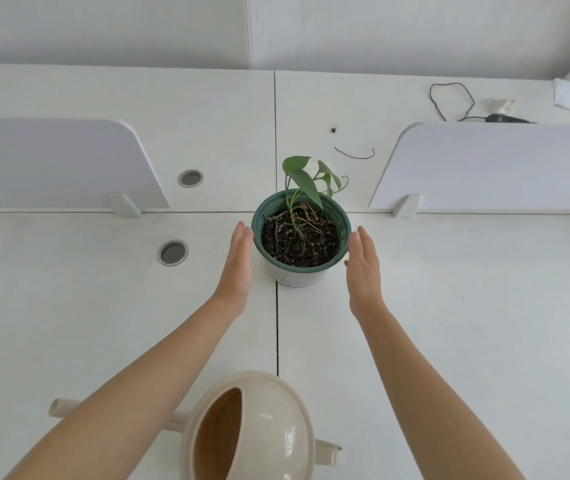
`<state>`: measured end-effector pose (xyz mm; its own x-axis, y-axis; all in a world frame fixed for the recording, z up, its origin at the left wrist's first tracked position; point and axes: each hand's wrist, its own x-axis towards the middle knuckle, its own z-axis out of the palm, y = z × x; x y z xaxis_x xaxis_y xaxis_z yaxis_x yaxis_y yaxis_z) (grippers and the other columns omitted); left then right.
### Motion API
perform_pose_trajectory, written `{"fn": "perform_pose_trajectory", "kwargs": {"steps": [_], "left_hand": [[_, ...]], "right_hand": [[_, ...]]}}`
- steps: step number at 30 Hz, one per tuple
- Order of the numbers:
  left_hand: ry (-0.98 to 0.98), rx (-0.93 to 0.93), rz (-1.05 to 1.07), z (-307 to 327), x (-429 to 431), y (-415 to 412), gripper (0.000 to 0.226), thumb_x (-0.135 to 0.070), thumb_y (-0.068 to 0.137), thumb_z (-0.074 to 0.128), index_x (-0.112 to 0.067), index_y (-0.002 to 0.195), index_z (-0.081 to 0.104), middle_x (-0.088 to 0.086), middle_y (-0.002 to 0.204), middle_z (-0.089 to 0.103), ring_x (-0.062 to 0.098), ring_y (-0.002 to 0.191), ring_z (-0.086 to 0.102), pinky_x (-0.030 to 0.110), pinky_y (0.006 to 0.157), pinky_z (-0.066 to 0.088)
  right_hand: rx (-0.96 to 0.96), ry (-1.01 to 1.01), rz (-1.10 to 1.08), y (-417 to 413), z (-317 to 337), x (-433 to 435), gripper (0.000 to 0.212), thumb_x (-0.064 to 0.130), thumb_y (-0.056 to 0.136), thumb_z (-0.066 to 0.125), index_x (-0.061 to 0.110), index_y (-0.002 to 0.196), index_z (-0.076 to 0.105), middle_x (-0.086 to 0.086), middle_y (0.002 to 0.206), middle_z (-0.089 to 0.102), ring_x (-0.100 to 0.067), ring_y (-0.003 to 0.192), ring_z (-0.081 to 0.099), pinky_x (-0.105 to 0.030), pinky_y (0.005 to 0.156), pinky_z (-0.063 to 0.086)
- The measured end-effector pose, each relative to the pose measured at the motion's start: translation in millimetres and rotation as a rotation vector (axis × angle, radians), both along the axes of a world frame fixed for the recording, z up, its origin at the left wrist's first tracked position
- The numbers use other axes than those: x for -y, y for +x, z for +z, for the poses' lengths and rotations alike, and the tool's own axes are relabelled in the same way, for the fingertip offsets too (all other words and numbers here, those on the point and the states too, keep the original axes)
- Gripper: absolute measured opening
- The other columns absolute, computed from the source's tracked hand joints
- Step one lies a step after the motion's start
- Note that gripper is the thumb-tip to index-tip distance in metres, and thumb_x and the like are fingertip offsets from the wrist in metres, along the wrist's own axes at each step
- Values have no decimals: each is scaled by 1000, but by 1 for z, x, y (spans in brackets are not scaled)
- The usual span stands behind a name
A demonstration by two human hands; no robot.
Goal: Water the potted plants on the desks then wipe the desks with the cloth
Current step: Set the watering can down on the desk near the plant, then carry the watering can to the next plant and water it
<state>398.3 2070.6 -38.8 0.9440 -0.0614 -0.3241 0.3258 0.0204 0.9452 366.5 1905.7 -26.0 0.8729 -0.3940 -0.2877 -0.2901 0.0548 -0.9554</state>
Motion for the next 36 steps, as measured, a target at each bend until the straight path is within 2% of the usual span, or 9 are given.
{"fn": "perform_pose_trajectory", "kwargs": {"steps": [3,7,10,15,20,23,28,33,36], "left_hand": [[-29,25,-33,13,4,9,79,-60,75,29,-18,142,31,-7,147,36,5,134,30,36,112,21],[-37,-8,-71,17,17,-4,69,-52,92,29,-27,149,-1,-8,158,5,9,144,8,34,118,6],[-25,-23,-59,20,18,-14,62,-42,98,26,-24,147,-7,-8,158,-2,8,144,2,29,114,4],[0,-27,110,40,-14,-33,57,-36,97,33,-21,148,12,-1,154,22,18,138,28,38,114,22],[-84,140,317,74,-73,-104,21,-22,94,41,-18,106,57,4,99,65,19,90,62,27,78,46],[-82,222,435,74,-102,-155,20,-22,85,44,-18,86,64,-5,73,71,12,74,66,19,69,49],[-81,193,655,41,-125,-215,27,-10,88,39,-15,77,63,-7,60,70,6,60,64,16,62,48],[-90,65,770,6,-132,-238,23,-12,90,38,-18,83,60,3,82,64,15,72,60,25,66,42],[-157,-38,650,-5,-133,-231,31,-18,95,38,-13,123,49,7,112,55,23,99,53,33,80,42]], "right_hand": [[40,-21,-37,-9,-2,-17,44,29,96,34,17,138,34,2,138,44,-13,127,40,-37,111,31],[44,-19,17,-6,0,-22,45,31,96,34,19,139,31,1,142,40,-12,129,37,-28,107,29],[-11,-13,66,-1,11,-12,51,35,97,29,18,144,22,2,151,28,-13,137,26,-28,110,21],[-53,14,23,-39,23,-7,53,39,97,27,27,146,12,3,153,23,-12,136,25,-32,110,19],[-48,-94,24,-111,18,-1,43,34,96,34,23,138,35,-3,143,42,-17,132,37,-44,113,29],[-50,-166,80,-155,23,-8,35,29,96,37,18,126,50,-4,132,53,-18,125,46,-43,109,34],[-51,-211,172,-211,16,-27,24,19,94,45,20,115,56,2,119,57,-10,110,50,-24,91,35],[-89,-275,221,-243,-7,-43,25,10,91,49,28,109,51,6,116,55,-12,112,49,-31,99,39],[-119,-320,245,-249,-18,-49,28,11,92,47,27,114,49,3,118,55,-14,112,50,-31,96,40]]}}
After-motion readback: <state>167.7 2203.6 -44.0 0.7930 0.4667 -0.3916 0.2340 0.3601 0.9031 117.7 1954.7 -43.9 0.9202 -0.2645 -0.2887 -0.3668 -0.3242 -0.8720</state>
